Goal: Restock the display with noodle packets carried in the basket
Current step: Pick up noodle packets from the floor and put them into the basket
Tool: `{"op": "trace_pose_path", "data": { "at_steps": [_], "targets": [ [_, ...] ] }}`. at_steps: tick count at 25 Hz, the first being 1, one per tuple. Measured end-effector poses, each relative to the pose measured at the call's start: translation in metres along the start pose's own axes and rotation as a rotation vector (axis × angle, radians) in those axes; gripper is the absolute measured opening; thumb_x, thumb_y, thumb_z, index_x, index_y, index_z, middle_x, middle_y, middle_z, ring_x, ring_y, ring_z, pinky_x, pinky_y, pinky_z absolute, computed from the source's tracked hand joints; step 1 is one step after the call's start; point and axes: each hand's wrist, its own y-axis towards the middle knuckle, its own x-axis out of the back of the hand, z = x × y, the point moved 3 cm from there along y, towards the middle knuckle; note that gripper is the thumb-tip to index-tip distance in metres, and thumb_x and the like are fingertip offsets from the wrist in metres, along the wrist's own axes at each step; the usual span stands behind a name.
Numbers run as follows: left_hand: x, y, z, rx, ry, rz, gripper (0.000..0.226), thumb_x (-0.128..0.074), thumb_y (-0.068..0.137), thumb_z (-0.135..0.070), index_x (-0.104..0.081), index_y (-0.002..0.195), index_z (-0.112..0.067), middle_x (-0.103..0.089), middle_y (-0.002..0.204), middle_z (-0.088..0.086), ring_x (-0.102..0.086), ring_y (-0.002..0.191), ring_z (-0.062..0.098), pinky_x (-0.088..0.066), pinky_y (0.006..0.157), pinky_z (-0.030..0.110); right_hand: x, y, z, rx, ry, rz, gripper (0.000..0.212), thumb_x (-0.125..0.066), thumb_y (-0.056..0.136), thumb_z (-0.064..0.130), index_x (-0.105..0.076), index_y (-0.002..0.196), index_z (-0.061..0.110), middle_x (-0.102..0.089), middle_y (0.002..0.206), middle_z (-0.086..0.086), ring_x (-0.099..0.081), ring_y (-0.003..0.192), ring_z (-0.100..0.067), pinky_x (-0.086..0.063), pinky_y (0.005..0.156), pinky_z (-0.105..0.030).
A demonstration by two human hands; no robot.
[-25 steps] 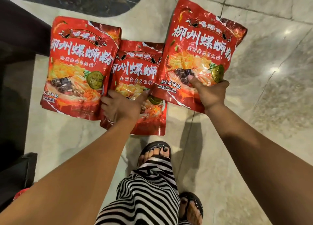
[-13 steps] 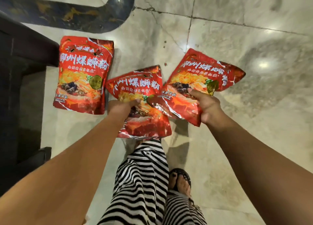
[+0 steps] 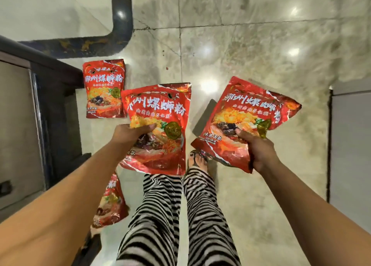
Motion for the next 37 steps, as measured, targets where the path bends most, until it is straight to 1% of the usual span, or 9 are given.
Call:
{"op": "trace_pose_path", "data": {
  "at_steps": [3, 7, 10, 14, 20, 22, 28, 32, 37],
  "targets": [
    [-0.021, -0.044, 0.009, -0.023, -0.009, 0.063, 0.022, -0.081, 0.078, -0.020, -0.065, 0.083, -0.006, -0.069, 0.084, 0.010, -0.067, 0.058, 0.019, -0.054, 0.042, 0.025, 0.056, -0.037, -0.031, 0.005, 0.026, -0.073, 0.041, -0.085, 0.069, 0.011, -0.067, 0.106, 0.009, -0.075, 0.094, -0.009, -0.074, 0.078, -0.027, -0.058, 0.066, -0.034],
    [-0.045, -0.077, 0.031, -0.129, 0.078, 0.119, 0.031, -0.078, 0.082, -0.017, -0.066, 0.107, -0.003, -0.070, 0.096, 0.008, -0.064, 0.069, 0.014, -0.052, 0.051, 0.018, 0.111, -0.083, -0.111, -0.054, 0.189, -0.191, 0.042, -0.085, 0.068, 0.008, -0.068, 0.106, 0.005, -0.075, 0.094, -0.014, -0.073, 0.074, -0.029, -0.059, 0.073, -0.042],
    [-0.056, -0.107, 0.052, -0.170, 0.170, 0.218, 0.037, -0.080, 0.080, -0.018, -0.067, 0.111, -0.001, -0.072, 0.104, 0.012, -0.070, 0.075, 0.021, -0.058, 0.067, 0.030, 0.147, -0.129, -0.181, -0.092, 0.343, -0.285, 0.035, -0.085, 0.069, 0.008, -0.068, 0.099, 0.008, -0.073, 0.093, -0.014, -0.072, 0.077, -0.030, -0.059, 0.073, -0.043],
    [-0.078, -0.157, 0.086, -0.216, 0.343, 0.301, 0.017, -0.076, 0.084, -0.015, -0.064, 0.093, -0.007, -0.068, 0.083, 0.010, -0.066, 0.046, 0.010, -0.051, 0.042, 0.021, 0.192, -0.190, -0.269, -0.097, 0.522, -0.362, 0.033, -0.082, 0.072, 0.007, -0.069, 0.102, 0.009, -0.073, 0.096, -0.012, -0.072, 0.076, -0.028, -0.058, 0.064, -0.033],
    [-0.152, -0.243, 0.157, -0.309, 0.719, 0.437, 0.037, -0.078, 0.082, -0.024, -0.062, 0.112, -0.008, -0.071, 0.095, 0.008, -0.070, 0.069, 0.021, -0.052, 0.053, 0.027, 0.275, -0.271, -0.402, -0.099, 0.687, -0.458, 0.038, -0.088, 0.066, 0.018, -0.074, 0.099, 0.006, -0.076, 0.094, -0.011, -0.072, 0.088, -0.035, -0.057, 0.088, -0.051],
    [-0.180, -0.276, 0.186, -0.347, 0.804, 0.491, 0.042, -0.077, 0.083, -0.024, -0.062, 0.117, -0.006, -0.072, 0.101, 0.011, -0.070, 0.075, 0.024, -0.053, 0.057, 0.027, 0.303, -0.295, -0.441, -0.104, 0.758, -0.503, 0.041, -0.087, 0.069, 0.016, -0.072, 0.103, 0.000, -0.076, 0.084, -0.009, -0.072, 0.077, -0.030, -0.059, 0.081, -0.044],
    [-0.280, -0.390, 0.315, -0.467, 1.019, 0.636, 0.037, -0.074, 0.085, -0.021, -0.060, 0.116, -0.007, -0.069, 0.096, 0.012, -0.067, 0.074, 0.025, -0.050, 0.039, 0.022, 0.399, -0.372, -0.563, 0.083, 0.806, -0.494, 0.037, -0.084, 0.074, 0.017, -0.073, 0.110, 0.014, -0.076, 0.102, -0.003, -0.073, 0.094, -0.027, -0.055, 0.093, -0.050],
    [-0.337, -0.460, 0.409, -0.543, 1.098, 0.716, 0.031, -0.072, 0.087, -0.023, -0.059, 0.110, -0.007, -0.070, 0.097, 0.013, -0.071, 0.062, 0.020, -0.051, 0.041, 0.021, 0.468, -0.444, -0.635, 0.230, 0.829, -0.506, 0.038, -0.075, 0.082, 0.009, -0.066, 0.119, 0.012, -0.076, 0.105, -0.001, -0.074, 0.093, -0.020, -0.061, 0.080, -0.032],
    [-0.393, -0.549, 0.511, -0.575, 1.182, 0.822, 0.053, -0.077, 0.079, -0.042, -0.061, 0.120, -0.013, -0.071, 0.107, 0.006, -0.069, 0.091, 0.029, -0.054, 0.087, 0.045, 0.542, -0.513, -0.737, 0.091, 0.969, -0.770, 0.036, -0.085, 0.072, 0.016, -0.074, 0.105, 0.011, -0.077, 0.093, -0.002, -0.073, 0.087, -0.019, -0.057, 0.084, -0.032]
  ]
}}
